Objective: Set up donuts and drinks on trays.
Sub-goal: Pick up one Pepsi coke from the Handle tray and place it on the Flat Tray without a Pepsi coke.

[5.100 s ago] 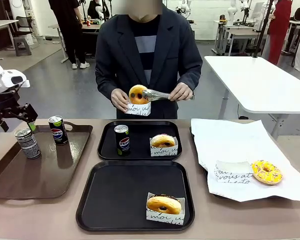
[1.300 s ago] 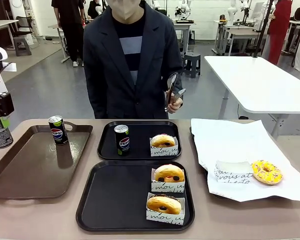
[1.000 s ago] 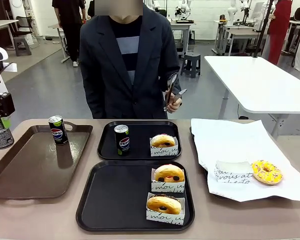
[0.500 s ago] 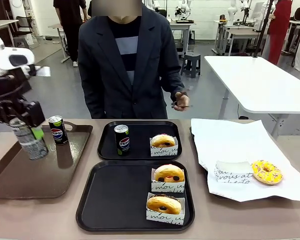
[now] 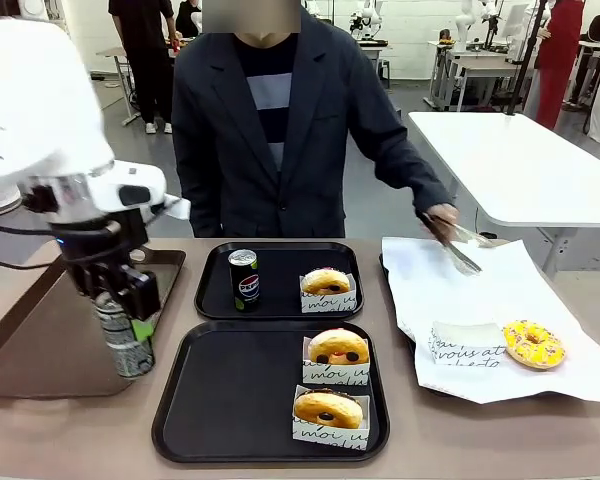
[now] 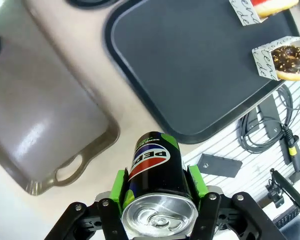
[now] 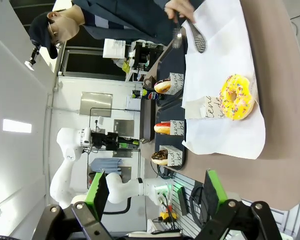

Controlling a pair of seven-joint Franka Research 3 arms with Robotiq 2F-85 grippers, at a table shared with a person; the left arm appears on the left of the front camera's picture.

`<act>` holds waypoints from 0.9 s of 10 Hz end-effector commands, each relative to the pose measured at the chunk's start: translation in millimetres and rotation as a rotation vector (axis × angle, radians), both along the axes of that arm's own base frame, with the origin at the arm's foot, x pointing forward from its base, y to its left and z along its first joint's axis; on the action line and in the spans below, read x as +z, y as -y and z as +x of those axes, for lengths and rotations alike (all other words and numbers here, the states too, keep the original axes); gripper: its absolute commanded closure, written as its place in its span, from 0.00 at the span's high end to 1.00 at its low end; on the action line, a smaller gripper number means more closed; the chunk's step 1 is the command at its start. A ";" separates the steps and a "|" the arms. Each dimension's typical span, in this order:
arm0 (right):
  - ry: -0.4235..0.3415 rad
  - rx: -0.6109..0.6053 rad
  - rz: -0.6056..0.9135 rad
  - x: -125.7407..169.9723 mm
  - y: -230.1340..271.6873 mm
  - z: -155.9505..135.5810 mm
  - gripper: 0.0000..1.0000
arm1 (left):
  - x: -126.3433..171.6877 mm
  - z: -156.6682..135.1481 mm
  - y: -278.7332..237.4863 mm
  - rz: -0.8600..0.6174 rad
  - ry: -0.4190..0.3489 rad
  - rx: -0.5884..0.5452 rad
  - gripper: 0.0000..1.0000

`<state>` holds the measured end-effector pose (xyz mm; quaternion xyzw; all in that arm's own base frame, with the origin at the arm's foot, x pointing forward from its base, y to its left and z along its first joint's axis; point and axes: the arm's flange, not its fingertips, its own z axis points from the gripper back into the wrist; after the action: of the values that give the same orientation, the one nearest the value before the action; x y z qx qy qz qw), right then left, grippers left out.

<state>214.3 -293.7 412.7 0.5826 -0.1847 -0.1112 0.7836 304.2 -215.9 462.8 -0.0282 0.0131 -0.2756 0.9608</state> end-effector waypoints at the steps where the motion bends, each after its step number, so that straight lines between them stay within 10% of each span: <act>1: 0.027 0.001 0.007 0.2 1.2 0.5 1.00 | -8.1 14.1 22.7 0.005 0.001 -0.011 0.59; 9: 0.027 0.001 0.007 0.2 1.2 0.5 1.00 | -59.7 36.0 104.1 0.019 0.081 -0.074 0.59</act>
<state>214.3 -293.7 412.8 0.5827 -0.1847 -0.1111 0.7836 333.2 -310.7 403.4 -0.0198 0.0039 -0.3175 0.9481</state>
